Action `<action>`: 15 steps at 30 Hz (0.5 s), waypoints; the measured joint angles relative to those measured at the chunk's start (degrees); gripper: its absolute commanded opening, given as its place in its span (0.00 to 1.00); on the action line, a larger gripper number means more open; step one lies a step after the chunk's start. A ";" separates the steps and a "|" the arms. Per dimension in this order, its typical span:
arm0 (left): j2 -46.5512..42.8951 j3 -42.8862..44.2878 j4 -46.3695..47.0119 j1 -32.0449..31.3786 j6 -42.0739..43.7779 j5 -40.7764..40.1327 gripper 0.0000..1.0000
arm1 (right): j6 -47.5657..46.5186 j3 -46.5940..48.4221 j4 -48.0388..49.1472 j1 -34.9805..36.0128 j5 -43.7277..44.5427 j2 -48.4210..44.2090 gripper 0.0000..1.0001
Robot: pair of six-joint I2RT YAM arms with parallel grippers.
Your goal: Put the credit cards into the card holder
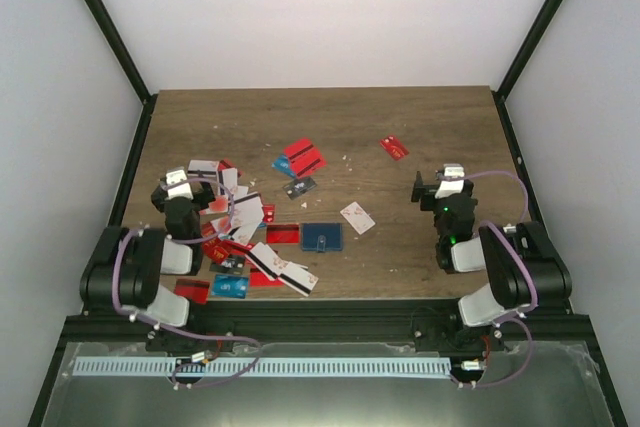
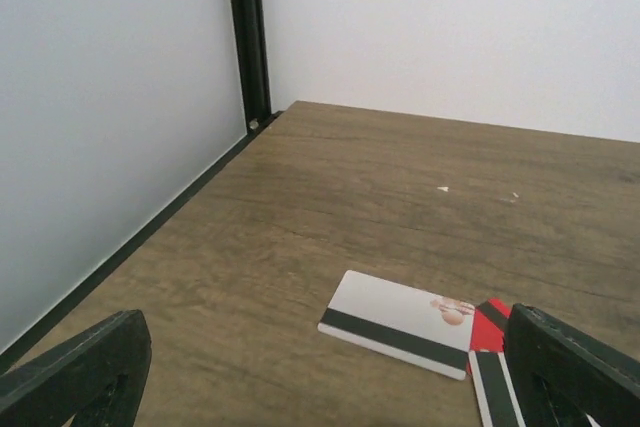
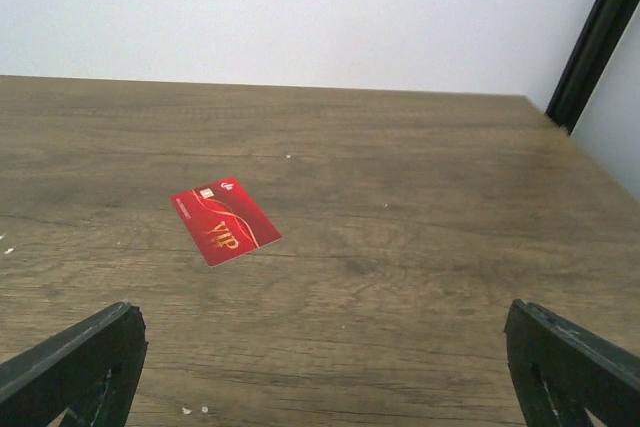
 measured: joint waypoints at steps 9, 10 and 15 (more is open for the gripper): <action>9.64 3.65 6.43 2.27 0.46 7.34 1.00 | 2.43 0.31 5.84 -7.45 -12.13 3.80 1.00; 9.64 3.72 6.82 2.27 0.46 7.65 1.00 | 2.54 0.31 6.01 -7.48 -12.70 3.78 1.00; 9.51 4.07 6.43 2.27 0.94 8.59 1.00 | 2.69 0.31 6.12 -7.52 -14.21 3.78 1.00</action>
